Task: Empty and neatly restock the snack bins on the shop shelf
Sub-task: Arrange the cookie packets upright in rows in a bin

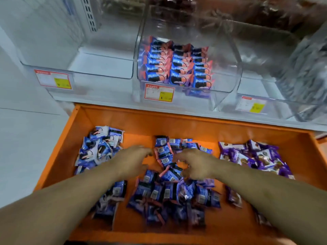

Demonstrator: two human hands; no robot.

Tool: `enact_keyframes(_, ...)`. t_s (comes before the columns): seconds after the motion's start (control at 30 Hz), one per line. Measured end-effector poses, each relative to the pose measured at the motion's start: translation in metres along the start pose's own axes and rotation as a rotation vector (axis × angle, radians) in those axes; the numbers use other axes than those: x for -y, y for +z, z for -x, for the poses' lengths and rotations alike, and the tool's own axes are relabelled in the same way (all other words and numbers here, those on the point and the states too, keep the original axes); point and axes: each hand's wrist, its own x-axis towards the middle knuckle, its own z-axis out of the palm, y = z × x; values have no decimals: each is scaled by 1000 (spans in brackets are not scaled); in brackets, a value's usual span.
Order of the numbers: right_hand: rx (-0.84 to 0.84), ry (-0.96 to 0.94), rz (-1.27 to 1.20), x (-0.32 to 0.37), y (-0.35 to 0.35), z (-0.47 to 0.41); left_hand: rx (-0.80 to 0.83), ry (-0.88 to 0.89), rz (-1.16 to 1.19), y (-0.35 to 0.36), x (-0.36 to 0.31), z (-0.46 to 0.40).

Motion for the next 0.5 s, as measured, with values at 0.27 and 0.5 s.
enact_keyframes(0.27, 77, -11, -175, -17, 60, -65, 125, -130, 163, 92, 32, -53)
enact_keyframes(0.5, -34, 10, -333, -27, 64, -76, 125, -236, 241, 109, 37, -71)
